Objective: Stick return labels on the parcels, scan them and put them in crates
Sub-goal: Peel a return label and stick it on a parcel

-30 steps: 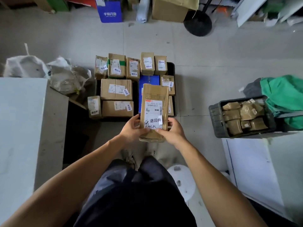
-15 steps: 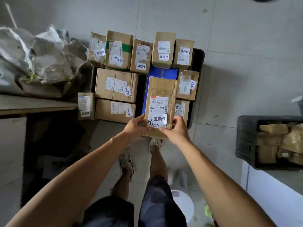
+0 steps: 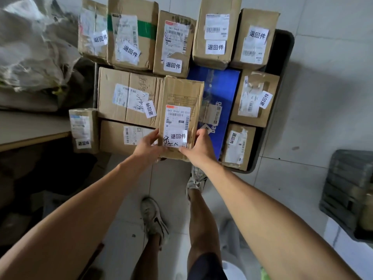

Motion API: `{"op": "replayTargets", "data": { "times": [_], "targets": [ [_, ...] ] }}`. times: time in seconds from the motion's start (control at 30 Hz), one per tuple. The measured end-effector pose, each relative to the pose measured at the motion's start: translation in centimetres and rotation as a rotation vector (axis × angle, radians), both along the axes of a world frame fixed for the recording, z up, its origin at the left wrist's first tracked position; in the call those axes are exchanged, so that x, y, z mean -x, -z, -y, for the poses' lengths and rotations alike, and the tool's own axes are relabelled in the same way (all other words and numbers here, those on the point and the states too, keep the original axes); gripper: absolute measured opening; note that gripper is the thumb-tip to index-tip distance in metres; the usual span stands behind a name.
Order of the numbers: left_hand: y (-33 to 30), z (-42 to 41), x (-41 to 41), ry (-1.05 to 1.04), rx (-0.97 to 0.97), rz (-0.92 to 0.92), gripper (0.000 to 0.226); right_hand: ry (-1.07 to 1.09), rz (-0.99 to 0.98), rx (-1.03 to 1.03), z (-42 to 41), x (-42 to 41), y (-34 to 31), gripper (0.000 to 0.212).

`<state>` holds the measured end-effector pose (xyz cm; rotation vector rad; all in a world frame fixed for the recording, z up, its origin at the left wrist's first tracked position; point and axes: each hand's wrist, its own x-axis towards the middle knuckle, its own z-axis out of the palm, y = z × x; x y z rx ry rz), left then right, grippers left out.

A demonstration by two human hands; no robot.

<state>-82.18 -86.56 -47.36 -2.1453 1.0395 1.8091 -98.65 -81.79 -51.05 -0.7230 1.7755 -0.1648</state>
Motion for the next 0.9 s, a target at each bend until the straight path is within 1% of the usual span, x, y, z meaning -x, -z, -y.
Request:
{"op": "replayTargets", "data": {
  "times": [0.13,0.23,0.3,0.4,0.43,0.5,0.57,0.63,0.7,0.8,0.9],
  "targets": [
    [0.4,0.1,-0.3,0.014,0.023,0.004,0.058,0.004,0.02,0.008,-0.2,-0.1,0.5,0.058],
    [0.6,-0.2,-0.4,-0.008,0.048,0.009,0.059,-0.01,0.059,-0.003,-0.4,0.4,0.5,0.063],
    [0.9,-0.3,-0.5,-0.054,0.054,0.005,0.066,-0.009,0.097,-0.022,-0.3,0.7,0.2,0.074],
    [0.9,-1.0,-0.6,-0.086,0.03,0.03,0.077,0.004,0.162,-0.081,-0.2,1.2,-1.0,0.105],
    [0.2,-1.2,-0.5,-0.096,0.026,0.049,0.081,-0.004,0.175,-0.113,-0.3,1.4,-1.9,0.113],
    [-2.5,-1.3,0.1,-0.078,0.033,0.098,0.082,-0.003,0.181,-0.148,-0.1,2.0,-4.5,0.12],
    [-6.4,-1.4,0.6,-0.045,0.01,0.121,0.079,-0.021,0.169,-0.165,0.0,2.6,-7.9,0.115],
    [-10.3,-1.7,0.8,0.005,0.006,0.128,0.07,-0.058,0.157,-0.163,0.1,3.3,-12.2,0.1],
    [-14.7,-2.0,0.7,0.055,0.049,0.115,0.059,-0.115,0.131,-0.145,-0.1,3.8,-16.8,0.082],
    [-21.7,-2.7,0.1,0.138,0.106,0.096,0.049,-0.211,0.047,-0.105,-0.7,3.7,-23.7,0.056],
    [-28.9,-3.9,-1.3,0.226,0.221,0.103,0.044,-0.358,-0.038,-0.032,-1.9,2.1,-29.7,0.041]
  ]
}}
